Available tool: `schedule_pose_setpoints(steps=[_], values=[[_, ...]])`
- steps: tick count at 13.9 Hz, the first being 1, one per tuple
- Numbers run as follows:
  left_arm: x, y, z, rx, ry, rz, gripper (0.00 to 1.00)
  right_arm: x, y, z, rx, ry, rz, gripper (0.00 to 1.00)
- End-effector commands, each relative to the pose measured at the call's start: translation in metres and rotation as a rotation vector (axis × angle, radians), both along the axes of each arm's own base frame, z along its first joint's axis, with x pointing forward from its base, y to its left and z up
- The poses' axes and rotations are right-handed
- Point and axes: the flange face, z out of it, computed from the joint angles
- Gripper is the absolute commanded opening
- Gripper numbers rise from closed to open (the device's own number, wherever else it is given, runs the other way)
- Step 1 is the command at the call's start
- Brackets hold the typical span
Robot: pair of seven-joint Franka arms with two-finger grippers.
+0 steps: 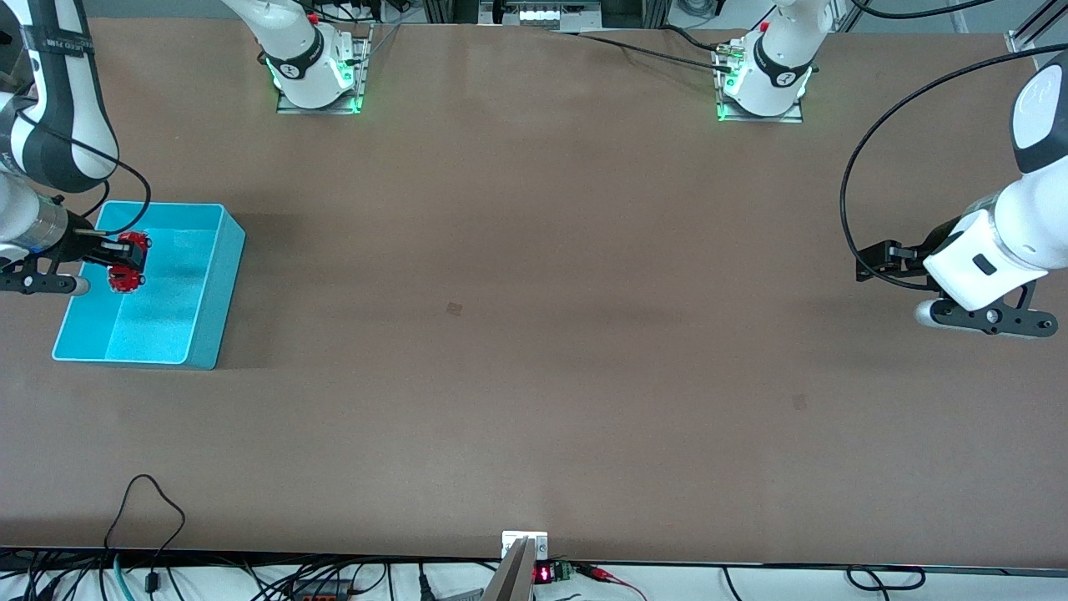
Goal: Wind red beetle toy and store in blue box
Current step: 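Lift the car with the right gripper over the blue box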
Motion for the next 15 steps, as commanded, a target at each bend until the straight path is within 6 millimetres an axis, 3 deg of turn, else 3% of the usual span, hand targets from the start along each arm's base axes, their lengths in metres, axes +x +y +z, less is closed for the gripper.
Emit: schedule_pose_setpoints(steps=[1,3,4,5,8,11,15], values=[[-0.002,0.0,0.008,0.032,-0.014,-0.001,1.0,-0.009,-0.016,-0.021,0.011,0.03,-0.063,0.01],[-0.006,-0.009,0.018,0.032,-0.038,-0.006,1.0,-0.014,-0.027,-0.036,0.013,0.047,-0.084,0.01],[-0.012,-0.031,0.023,0.046,-0.055,-0.035,1.0,-0.016,-0.032,-0.044,0.012,0.055,-0.092,0.01],[-0.014,-0.034,0.023,0.054,-0.057,-0.03,1.0,-0.017,-0.035,-0.051,0.013,0.064,-0.099,0.01],[-0.022,-0.025,0.021,0.015,-0.07,0.026,1.0,-0.024,-0.038,-0.079,0.027,0.083,-0.118,0.02],[-0.054,-0.005,0.028,0.026,-0.193,0.081,1.0,-0.039,-0.032,-0.111,0.045,0.105,-0.129,0.02],[-0.079,-0.017,0.043,0.03,-0.228,0.067,1.0,-0.053,-0.028,-0.133,0.05,0.127,-0.129,0.04]])
